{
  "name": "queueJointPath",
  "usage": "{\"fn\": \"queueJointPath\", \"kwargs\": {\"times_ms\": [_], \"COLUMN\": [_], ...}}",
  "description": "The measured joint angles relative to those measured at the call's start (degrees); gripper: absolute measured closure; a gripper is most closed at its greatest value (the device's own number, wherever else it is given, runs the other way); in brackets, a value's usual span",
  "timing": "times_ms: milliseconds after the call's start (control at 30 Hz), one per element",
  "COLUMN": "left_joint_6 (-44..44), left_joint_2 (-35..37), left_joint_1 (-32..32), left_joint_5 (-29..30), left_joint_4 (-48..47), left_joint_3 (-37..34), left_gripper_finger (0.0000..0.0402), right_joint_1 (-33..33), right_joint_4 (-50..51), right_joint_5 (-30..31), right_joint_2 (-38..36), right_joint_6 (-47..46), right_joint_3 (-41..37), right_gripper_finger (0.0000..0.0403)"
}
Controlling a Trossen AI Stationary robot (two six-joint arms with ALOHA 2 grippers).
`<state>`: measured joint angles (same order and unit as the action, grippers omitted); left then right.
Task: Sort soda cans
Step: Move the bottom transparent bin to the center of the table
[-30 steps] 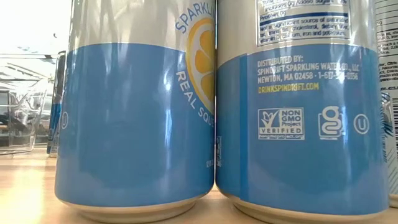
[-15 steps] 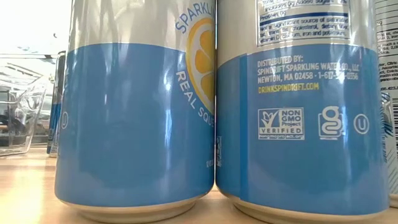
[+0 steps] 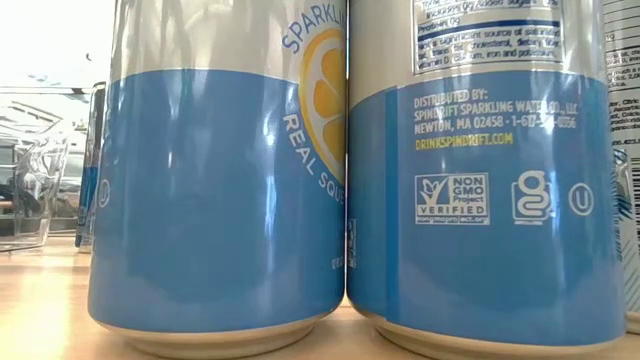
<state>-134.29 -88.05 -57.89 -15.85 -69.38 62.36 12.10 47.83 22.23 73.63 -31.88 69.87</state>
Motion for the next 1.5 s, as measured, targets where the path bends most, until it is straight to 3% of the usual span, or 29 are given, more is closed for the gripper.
{"fn": "queueJointPath", "kwargs": {"times_ms": [433,733,1200,1400,1500], "left_joint_6": [-0.3,-0.4,-1.0,-0.3,-0.2], "left_joint_2": [0.0,0.0,0.0,0.0,0.0], "left_joint_1": [0.0,0.0,0.0,-0.6,-1.0], "left_joint_5": [-0.3,-0.1,2.4,2.9,2.9], "left_joint_4": [-2.1,-2.7,-3.0,3.6,7.7], "left_joint_3": [1.5,1.5,-1.3,-5.9,-8.3], "left_gripper_finger": [0.0328,0.0325,0.0268,0.027,0.029], "right_joint_1": [0.0,0.0,0.0,0.0,0.0], "right_joint_4": [0.0,0.0,-2.7,-8.8,-11.7], "right_joint_5": [-0.1,-0.1,0.0,0.1,0.1], "right_joint_2": [0.0,0.0,0.0,0.0,0.0], "right_joint_6": [0.0,-6.0,-13.9,-14.0,-14.0], "right_joint_3": [0.0,0.0,0.0,0.0,0.0], "right_gripper_finger": [0.0303,0.0303,0.0303,0.0303,0.0303]}}
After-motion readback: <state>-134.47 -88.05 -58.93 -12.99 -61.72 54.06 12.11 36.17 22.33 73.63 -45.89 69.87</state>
